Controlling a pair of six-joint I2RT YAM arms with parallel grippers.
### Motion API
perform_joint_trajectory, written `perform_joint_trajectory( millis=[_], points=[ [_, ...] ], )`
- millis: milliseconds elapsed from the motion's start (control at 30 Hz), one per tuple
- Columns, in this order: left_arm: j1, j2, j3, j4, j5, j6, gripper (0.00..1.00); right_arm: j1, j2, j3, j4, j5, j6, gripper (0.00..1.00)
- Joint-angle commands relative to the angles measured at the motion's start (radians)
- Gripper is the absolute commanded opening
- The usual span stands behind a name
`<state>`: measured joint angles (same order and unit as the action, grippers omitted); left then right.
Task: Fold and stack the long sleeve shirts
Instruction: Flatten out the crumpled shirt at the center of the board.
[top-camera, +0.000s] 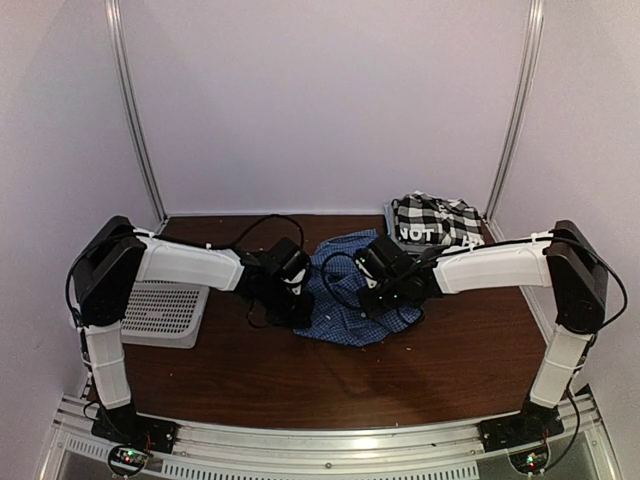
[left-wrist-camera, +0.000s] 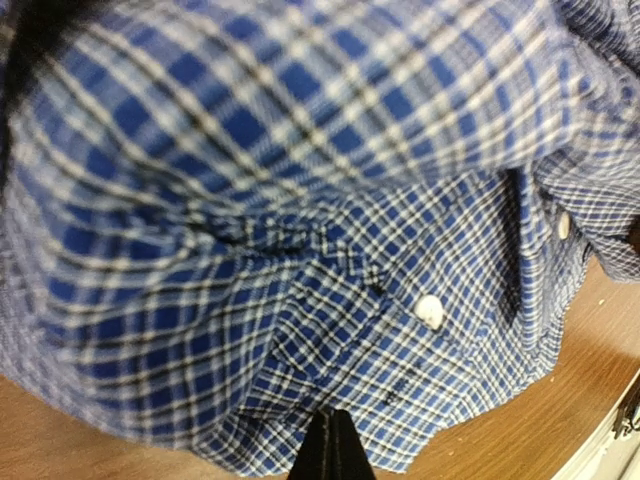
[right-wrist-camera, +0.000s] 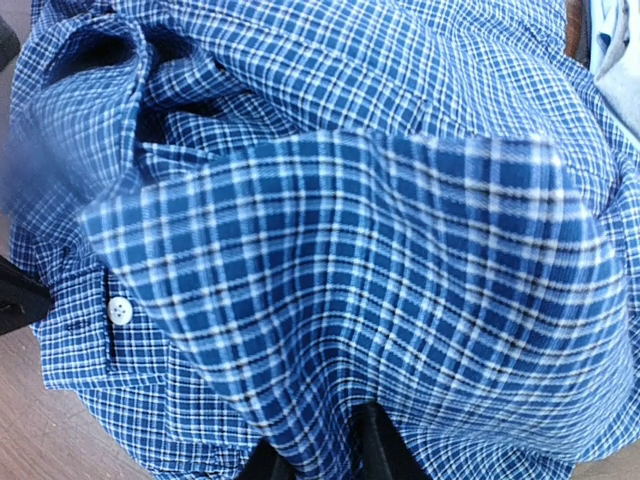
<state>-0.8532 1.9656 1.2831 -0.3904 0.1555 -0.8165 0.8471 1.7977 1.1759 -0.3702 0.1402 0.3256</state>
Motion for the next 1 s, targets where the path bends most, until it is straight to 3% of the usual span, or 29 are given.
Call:
perform_joint_trajectory(
  millis=[0,33,100,200,700,867,967],
  points=[
    [-0.006,-0.074,0.021,-0.012,-0.068,-0.015,0.0,0.004,-0.046,0.019,-0.001,0.035,0.019,0.21],
    [-0.005,-0.077,0.021,-0.02,-0.098,-0.019,0.0,0.004,-0.048,0.019,-0.002,0.035,0.019,0.2],
    [0.004,-0.075,0.018,-0.029,-0.123,-0.021,0.13,0.003,-0.047,0.023,-0.006,0.032,0.021,0.19],
    [0.02,-0.05,0.024,-0.011,-0.117,-0.017,0.24,0.004,-0.047,0.024,-0.006,0.024,0.022,0.18],
    [0.051,0.021,0.071,-0.004,-0.202,-0.021,0.49,0.004,-0.062,0.014,-0.013,0.024,0.023,0.17],
    [0.054,0.048,0.111,-0.004,-0.231,-0.008,0.48,0.003,-0.063,0.014,-0.013,0.021,0.024,0.16],
    [0.054,0.054,0.124,0.016,-0.23,0.003,0.38,0.004,-0.065,0.012,-0.013,0.02,0.025,0.15]
  ],
)
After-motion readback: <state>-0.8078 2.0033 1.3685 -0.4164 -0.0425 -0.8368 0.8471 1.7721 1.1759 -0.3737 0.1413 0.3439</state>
